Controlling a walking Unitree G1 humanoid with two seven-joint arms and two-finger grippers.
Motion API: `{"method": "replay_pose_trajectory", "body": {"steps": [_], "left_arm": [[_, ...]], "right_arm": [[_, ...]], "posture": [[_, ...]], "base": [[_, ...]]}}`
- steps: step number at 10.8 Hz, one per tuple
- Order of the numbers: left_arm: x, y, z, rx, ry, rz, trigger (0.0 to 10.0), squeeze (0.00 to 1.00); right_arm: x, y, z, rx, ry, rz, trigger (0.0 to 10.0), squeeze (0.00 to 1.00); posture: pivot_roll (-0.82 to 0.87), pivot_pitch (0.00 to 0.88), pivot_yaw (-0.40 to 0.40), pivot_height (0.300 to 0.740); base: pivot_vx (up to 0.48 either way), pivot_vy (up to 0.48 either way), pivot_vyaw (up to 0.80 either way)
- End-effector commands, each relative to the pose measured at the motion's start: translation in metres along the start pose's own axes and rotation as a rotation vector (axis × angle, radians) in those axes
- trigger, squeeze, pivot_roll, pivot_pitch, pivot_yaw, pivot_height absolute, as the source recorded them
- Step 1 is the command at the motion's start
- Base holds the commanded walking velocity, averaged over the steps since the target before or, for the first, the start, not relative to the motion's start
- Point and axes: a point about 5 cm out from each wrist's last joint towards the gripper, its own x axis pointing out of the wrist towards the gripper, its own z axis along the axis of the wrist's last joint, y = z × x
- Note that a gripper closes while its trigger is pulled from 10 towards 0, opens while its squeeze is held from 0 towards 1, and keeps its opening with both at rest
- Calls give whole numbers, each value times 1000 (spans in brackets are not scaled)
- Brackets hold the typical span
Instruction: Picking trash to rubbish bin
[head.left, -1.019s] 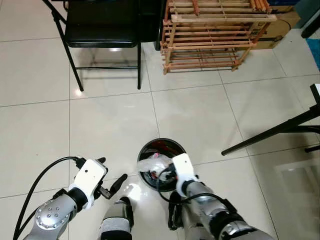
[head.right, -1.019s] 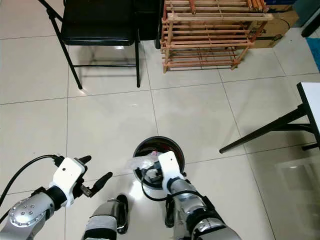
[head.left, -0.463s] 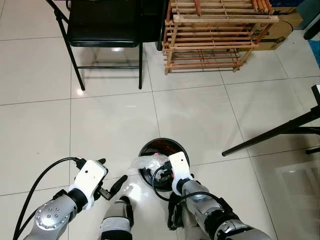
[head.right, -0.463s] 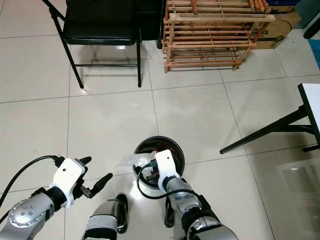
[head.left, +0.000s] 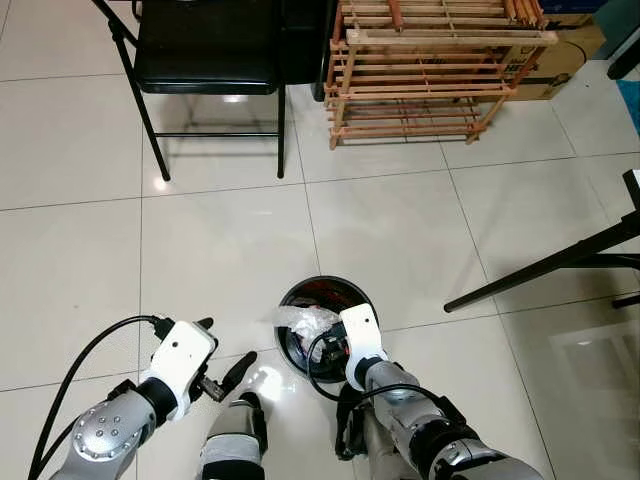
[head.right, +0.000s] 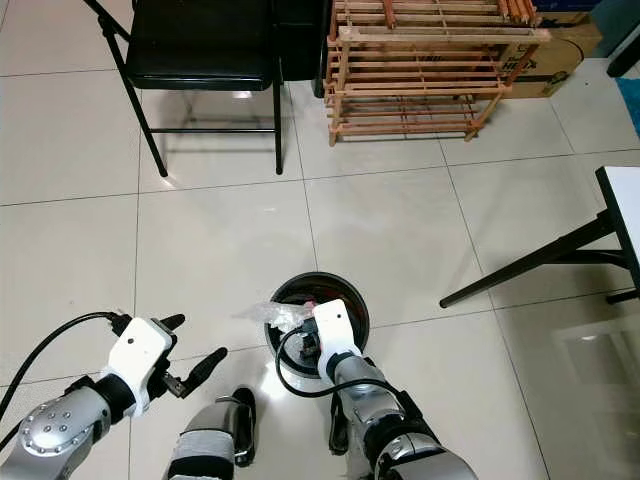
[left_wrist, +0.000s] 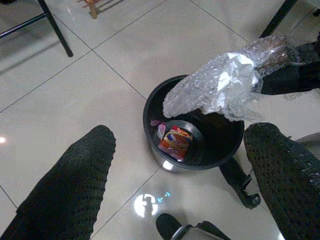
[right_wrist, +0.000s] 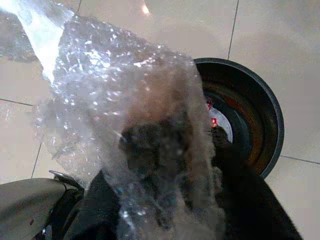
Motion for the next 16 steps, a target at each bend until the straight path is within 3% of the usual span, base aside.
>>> {"method": "replay_pose_trajectory", "body": {"steps": [1,9,10,14,15,16], "left_arm": [[-2,-8,-7,-20,24,-23,10000,1000],[-3,-8,-7,-20,27,-28,10000,1000],[-3,-8,-7,-17,24,-26,10000,1000],[28,-2,6,36,-45,41,10000,1000],[40,-1,21,45,-90,50,10000,0],[48,-3,31,54,-127,49,10000,0]], "right_arm": [[-1,8,-9,30,28,18,10000,1000],[-3,8,-12,37,29,16,10000,1000],[-2,4,-8,33,3,2,10000,1000],[-12,-32,11,13,-185,-125,10000,1000],[-17,-43,20,-1,-268,-169,10000,1000],[-22,-50,29,-13,-328,-202,10000,1000]], "posture": [[487,399,-79,740],[485,400,-72,740],[485,400,-72,740],[427,340,-69,740],[392,306,-67,740],[373,288,-65,740]], "base": [[0,0,0],[0,0,0],[0,0,0],[0,0,0],[0,0,0],[0,0,0]]}}
